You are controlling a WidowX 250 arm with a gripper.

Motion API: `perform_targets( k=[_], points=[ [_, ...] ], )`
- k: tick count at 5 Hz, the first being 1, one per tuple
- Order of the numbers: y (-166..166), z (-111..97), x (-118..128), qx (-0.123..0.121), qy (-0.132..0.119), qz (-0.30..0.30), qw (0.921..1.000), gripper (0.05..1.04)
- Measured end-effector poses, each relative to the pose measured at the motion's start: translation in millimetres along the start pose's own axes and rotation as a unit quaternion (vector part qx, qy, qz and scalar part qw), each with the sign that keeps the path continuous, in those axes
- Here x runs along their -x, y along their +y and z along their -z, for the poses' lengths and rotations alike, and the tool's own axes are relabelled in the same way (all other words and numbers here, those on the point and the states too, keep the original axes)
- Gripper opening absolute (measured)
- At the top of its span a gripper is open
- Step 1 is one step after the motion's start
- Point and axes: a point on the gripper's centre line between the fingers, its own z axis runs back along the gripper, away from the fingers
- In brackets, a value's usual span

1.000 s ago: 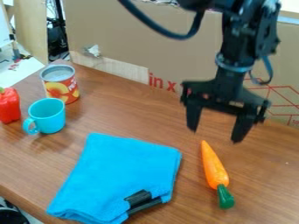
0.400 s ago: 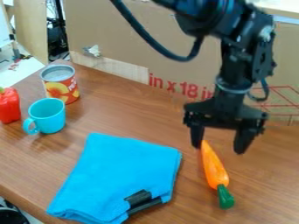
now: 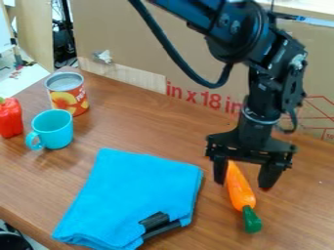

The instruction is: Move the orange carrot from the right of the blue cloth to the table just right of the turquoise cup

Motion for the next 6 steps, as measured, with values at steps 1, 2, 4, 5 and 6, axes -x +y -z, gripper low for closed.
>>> perform_targets(
  k=[1,2,4,5,6],
  points=[
    [1,11,3,-0.01,0.016,-0.002,0.9998,1.001],
    [-1,19,7,-0.007,0.03,-0.004,0.9995,1.001],
    [9,23,9,0.013,0.048,-0.004,0.9988,0.687],
    [8,-8,-1,0.046,0.0,0.005,0.9989,0.608],
    [9,-34,-18,0.08,-0.037,-0.019,0.9959,0.608]
  ],
)
